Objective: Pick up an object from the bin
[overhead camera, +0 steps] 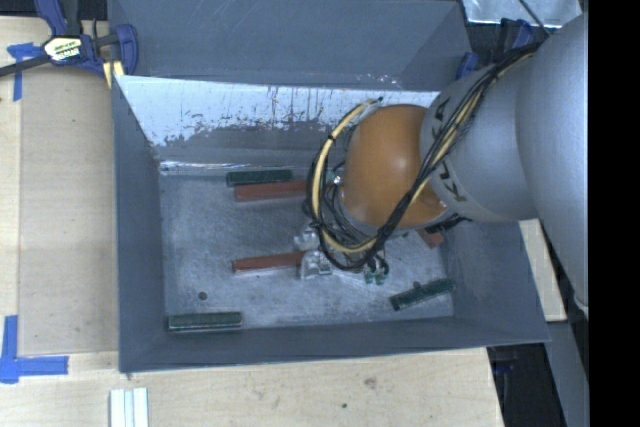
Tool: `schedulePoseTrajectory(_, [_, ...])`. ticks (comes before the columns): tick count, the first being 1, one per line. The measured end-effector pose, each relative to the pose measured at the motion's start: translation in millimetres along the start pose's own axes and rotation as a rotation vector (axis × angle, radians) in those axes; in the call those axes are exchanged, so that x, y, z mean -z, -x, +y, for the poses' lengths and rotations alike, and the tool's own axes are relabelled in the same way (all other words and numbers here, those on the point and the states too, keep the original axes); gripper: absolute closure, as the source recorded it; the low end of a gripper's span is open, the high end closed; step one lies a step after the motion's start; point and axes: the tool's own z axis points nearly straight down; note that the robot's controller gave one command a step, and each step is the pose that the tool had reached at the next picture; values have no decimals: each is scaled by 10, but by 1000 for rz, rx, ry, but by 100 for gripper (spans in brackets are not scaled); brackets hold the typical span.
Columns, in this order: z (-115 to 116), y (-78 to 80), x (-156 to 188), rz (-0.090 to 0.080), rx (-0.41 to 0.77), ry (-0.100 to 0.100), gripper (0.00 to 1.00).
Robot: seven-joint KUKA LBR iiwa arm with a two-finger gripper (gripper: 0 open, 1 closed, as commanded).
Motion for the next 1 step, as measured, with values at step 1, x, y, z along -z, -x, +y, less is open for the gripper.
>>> schedulePoseTrajectory(1, [75, 52, 1392, 26, -54, -2, 100])
